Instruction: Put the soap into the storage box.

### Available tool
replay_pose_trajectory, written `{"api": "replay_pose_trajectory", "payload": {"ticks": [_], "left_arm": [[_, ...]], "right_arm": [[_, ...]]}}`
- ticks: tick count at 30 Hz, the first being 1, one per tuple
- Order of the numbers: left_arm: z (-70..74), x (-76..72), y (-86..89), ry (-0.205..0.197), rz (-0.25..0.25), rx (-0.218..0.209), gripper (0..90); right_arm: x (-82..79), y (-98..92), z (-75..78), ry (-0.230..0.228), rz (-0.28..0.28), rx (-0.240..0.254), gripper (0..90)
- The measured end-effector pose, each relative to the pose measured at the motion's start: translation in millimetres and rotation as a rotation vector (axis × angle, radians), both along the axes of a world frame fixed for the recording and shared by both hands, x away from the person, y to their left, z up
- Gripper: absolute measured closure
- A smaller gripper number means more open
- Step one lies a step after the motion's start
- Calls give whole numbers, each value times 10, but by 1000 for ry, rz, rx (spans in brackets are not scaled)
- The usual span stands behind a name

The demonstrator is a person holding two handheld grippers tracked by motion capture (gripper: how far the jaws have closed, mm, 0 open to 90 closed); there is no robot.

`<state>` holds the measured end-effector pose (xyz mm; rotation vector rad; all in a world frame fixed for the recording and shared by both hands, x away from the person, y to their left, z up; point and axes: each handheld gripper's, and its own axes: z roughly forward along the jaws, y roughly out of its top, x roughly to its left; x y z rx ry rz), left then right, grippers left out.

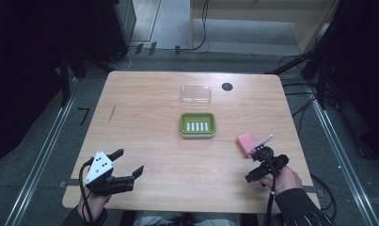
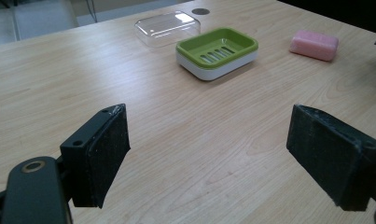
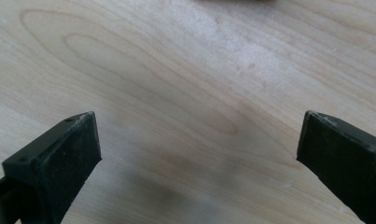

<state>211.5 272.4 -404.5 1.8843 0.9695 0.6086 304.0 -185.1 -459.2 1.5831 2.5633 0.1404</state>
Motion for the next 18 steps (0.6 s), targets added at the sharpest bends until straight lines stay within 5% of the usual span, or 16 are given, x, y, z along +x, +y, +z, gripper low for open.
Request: {"api": "replay_pose_trajectory", "payload": {"ticks": [18], "left_arm": [[7,-11,-31,5,-11,19,140]], "right_arm": [[176,27,34,9,25,-8,0]]}}
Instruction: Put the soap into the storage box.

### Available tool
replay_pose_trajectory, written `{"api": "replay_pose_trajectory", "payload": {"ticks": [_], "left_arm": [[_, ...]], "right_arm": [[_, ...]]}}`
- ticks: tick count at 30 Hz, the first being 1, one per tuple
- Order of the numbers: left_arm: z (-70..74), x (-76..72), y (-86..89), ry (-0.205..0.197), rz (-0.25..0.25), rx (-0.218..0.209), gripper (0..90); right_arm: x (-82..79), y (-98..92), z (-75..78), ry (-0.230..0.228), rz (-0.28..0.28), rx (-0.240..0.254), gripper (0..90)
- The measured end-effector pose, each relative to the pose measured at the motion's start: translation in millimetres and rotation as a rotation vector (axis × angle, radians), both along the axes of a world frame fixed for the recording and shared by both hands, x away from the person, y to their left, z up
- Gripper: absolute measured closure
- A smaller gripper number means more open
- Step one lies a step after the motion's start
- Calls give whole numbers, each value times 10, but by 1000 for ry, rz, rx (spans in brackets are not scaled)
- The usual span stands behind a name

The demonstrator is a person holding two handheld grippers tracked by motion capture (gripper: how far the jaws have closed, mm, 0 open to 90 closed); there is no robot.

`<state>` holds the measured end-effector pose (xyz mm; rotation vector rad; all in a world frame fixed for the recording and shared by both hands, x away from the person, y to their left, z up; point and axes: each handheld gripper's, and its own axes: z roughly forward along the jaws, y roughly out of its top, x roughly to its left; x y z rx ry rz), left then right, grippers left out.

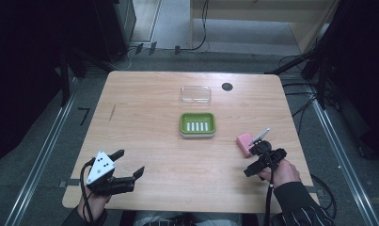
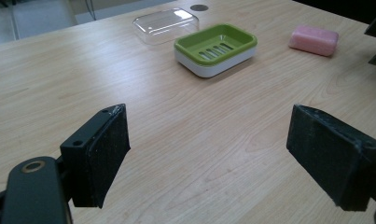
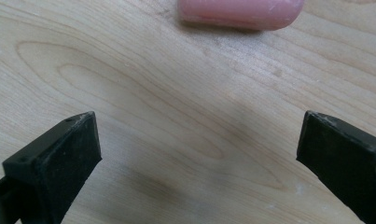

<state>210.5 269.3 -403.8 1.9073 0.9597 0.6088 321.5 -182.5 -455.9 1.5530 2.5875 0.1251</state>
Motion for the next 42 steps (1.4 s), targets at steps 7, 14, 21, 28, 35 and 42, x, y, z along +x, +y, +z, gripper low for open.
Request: {"api": "replay_pose_trajectory", "payload": {"ticks": [7,14,21,28,35,42], "left_arm": [[-4,13,-7,3,0,-1,140],[-7,13,2,8,0,-1,140],[-5,7,-13,9,-4,2,140],[-5,8,-19,9,-6,2,140],[-5,5,-9,10,-4,2,140],[-7,13,-4,12,-6,2,140]], "right_arm": [[65,-12,-2,10,-1,4,0],[174,-18,22,8,-5,27,0],[268,-1,40,14,-11,46,0],[387,25,48,23,2,52,0],[523,67,59,35,-2,55,0],[644,100,41,48,3,54,0]]}}
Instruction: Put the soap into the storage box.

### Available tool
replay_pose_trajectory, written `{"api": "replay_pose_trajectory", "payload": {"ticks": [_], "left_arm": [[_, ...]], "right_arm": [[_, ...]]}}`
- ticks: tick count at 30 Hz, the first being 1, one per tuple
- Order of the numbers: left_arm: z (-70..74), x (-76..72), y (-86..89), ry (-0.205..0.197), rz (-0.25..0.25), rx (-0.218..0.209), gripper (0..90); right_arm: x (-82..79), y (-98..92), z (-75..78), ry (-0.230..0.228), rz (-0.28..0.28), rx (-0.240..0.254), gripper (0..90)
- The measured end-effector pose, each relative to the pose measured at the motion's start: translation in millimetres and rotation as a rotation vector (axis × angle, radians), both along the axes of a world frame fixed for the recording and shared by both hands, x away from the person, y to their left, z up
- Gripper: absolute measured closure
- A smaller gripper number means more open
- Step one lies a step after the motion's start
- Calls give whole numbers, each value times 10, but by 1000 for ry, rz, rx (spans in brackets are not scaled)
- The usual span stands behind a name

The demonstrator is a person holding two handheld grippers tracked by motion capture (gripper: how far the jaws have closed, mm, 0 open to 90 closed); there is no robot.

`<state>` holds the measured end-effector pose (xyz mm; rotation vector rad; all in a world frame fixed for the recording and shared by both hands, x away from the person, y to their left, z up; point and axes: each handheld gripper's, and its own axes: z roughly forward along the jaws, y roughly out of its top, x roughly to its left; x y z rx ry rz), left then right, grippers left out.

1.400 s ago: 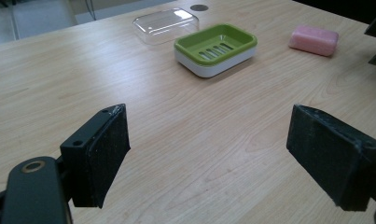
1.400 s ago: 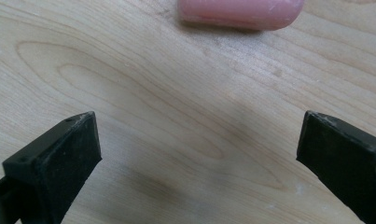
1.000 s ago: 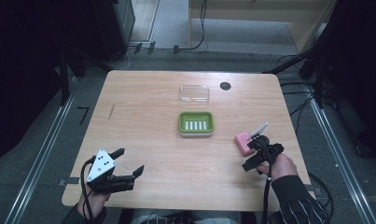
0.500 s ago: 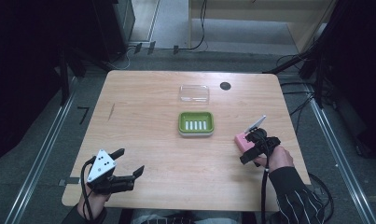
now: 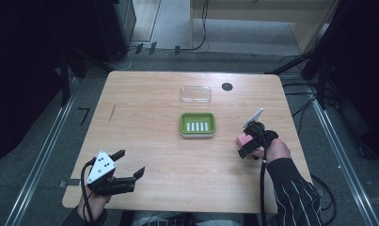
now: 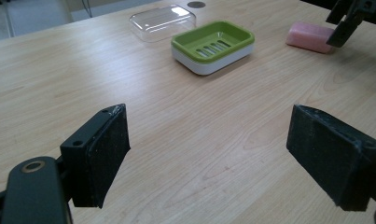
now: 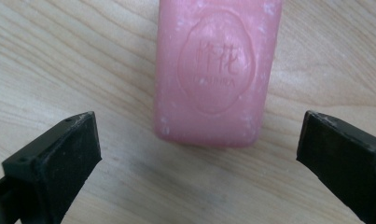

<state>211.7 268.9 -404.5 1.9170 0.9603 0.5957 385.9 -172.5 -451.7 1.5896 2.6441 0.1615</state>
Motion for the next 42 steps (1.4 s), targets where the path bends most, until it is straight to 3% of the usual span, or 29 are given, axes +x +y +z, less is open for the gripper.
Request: {"api": "replay_pose_trajectory", "payload": {"ticks": [16,36,42], "left_arm": [[2,2,-4,1,-2,-2,140],[1,-2,-6,-3,-7,-3,140],[1,-2,-9,-2,-6,0,140]], "right_arm": [[204,82,-65,19,1,-5,14],[281,122,-119,20,6,-18,281],[283,119,-122,19,8,-20,312]]}}
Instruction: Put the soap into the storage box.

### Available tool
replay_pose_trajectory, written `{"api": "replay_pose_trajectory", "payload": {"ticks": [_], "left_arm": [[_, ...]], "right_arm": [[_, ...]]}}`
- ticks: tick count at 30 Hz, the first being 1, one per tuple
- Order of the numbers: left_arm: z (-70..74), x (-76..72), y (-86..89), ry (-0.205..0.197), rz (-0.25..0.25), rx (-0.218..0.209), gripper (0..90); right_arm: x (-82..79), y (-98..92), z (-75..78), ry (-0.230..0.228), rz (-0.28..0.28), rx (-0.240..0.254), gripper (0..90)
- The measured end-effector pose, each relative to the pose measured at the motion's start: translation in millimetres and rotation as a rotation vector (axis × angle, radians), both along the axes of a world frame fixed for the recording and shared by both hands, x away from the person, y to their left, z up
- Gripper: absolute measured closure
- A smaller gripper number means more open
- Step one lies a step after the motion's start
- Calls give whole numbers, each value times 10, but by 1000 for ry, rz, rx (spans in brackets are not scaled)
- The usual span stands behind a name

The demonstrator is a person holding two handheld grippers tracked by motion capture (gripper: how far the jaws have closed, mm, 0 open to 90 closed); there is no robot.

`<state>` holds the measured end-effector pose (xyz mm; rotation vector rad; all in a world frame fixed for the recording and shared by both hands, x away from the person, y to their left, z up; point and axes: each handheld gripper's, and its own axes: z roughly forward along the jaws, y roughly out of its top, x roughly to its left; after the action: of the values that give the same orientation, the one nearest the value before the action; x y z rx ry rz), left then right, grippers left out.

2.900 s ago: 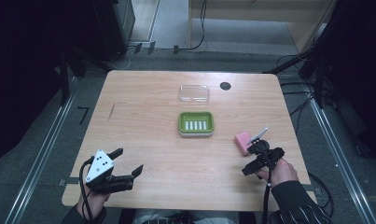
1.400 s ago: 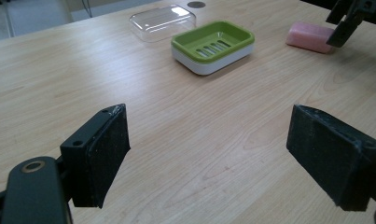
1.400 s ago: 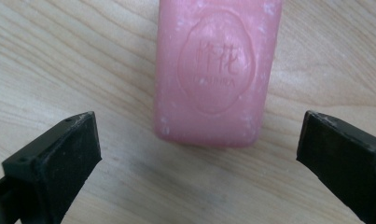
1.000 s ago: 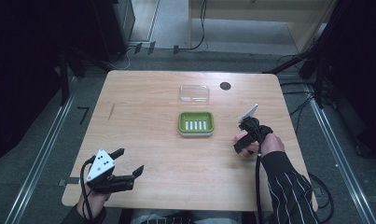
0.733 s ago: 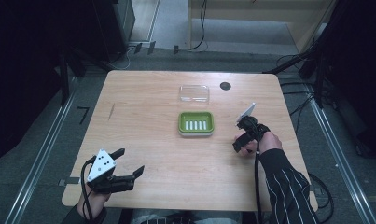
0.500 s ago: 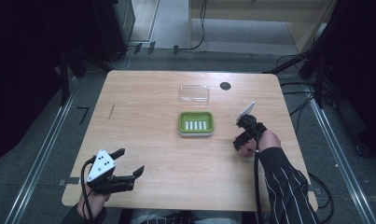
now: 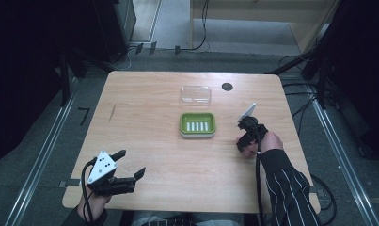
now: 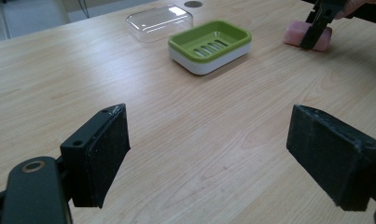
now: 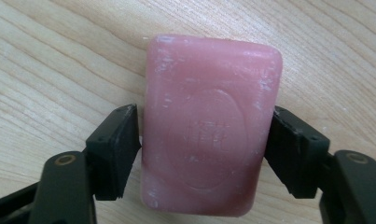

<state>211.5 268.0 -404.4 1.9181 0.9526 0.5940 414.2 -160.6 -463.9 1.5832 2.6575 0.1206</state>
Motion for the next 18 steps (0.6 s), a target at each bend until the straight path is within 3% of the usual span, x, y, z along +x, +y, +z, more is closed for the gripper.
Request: {"api": "replay_pose_trajectory", "payload": {"ticks": [18], "left_arm": [[0,1,-1,0,-4,7,140]], "right_arm": [[10,2,-28,-2,1,-7,365]]}}
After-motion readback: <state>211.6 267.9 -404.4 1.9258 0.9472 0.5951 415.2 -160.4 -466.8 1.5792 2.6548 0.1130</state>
